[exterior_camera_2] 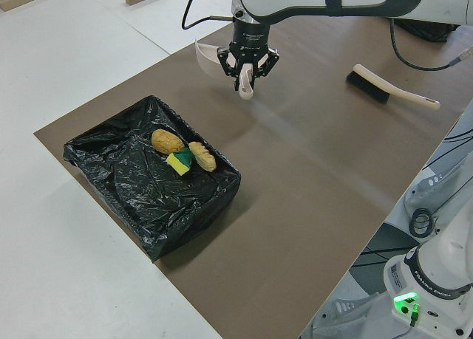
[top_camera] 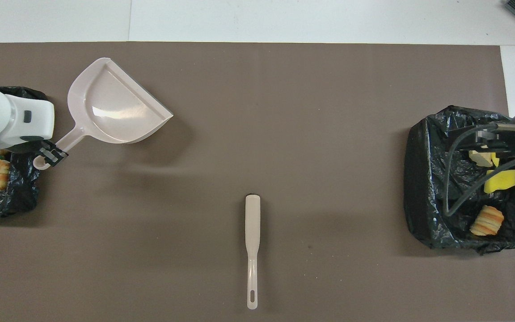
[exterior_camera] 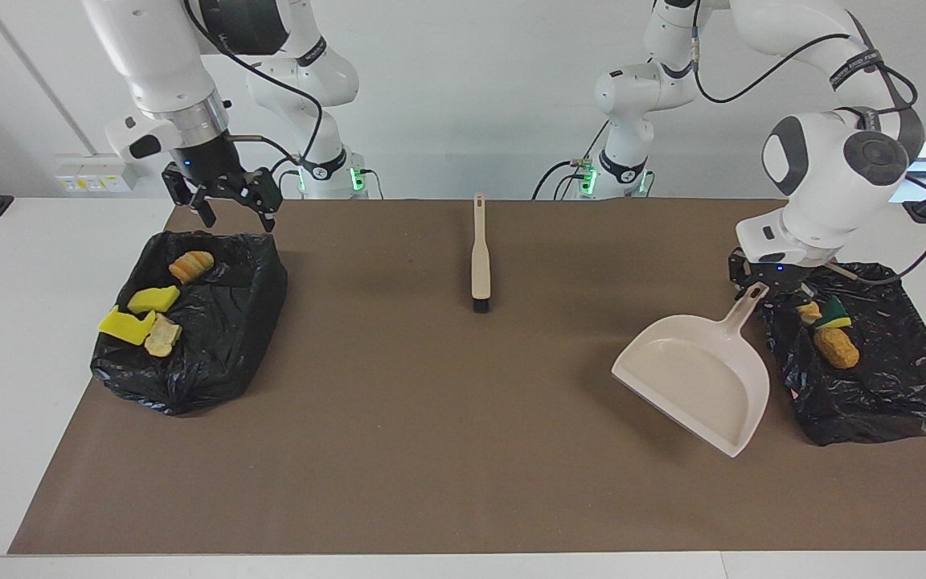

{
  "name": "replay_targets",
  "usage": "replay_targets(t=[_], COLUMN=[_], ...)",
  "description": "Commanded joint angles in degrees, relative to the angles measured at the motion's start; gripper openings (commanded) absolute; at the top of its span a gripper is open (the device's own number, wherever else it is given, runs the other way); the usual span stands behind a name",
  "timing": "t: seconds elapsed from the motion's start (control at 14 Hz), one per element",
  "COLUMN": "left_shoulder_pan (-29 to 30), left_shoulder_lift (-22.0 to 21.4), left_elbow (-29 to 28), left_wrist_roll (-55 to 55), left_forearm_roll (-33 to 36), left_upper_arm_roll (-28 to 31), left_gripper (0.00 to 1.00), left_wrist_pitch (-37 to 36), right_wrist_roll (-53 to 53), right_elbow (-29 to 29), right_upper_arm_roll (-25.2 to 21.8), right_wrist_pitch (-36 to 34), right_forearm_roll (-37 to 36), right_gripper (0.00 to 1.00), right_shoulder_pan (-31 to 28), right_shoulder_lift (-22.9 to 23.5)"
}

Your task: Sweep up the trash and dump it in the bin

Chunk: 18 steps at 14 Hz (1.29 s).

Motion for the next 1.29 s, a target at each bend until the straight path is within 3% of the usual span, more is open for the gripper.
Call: replay_targets(t=[0.0,0.29,0.57,0.79,1.0,1.22], left_shoulder_pan=[-8.01,-20.23,-30.6,-33.78,-36.08,-37.22], left_shoulder_lift=[-0.61,1.85,5.01,7.04,13.61,16.88], left_elbow=[-2.02,-1.84,-1.23,0.61,6.75,7.74], left_wrist_roll=[-15.33,-36.81,-50.43,-57.14,-59.25,-67.77], left_forearm_roll=[-1.55,-1.55,-3.13,-5.14,-5.95,-5.77], left_upper_arm_roll=[1.08,1.08,1.17,1.08,1.26,1.17], left_gripper=[0.0,0.0,0.0,0.0,0.0,0.0], left_wrist_pitch=[3.2,5.58,10.67,15.42,14.73,16.39], right_wrist_roll=[-4.8,-10.08,-10.18,-10.18,-10.62,-13.42], right_elbow=[4.81,10.26,6.85,5.79,5.62,5.62], right_upper_arm_roll=[0.85,-2.91,-2.4,-2.31,-2.05,-1.52], right_wrist_pitch=[-5.53,-13.97,-12.77,-12.67,-12.67,-12.32], right_forearm_roll=[-0.38,-0.65,-2.32,-1.97,-1.79,-1.96], right_gripper=[1.0,1.0,1.0,1.0,1.0,1.0], right_shoulder_pan=[-4.29,-4.23,-4.04,-4.04,-3.96,-3.96], right_shoulder_lift=[0.4,0.4,-1.79,-2.15,-2.32,-2.32])
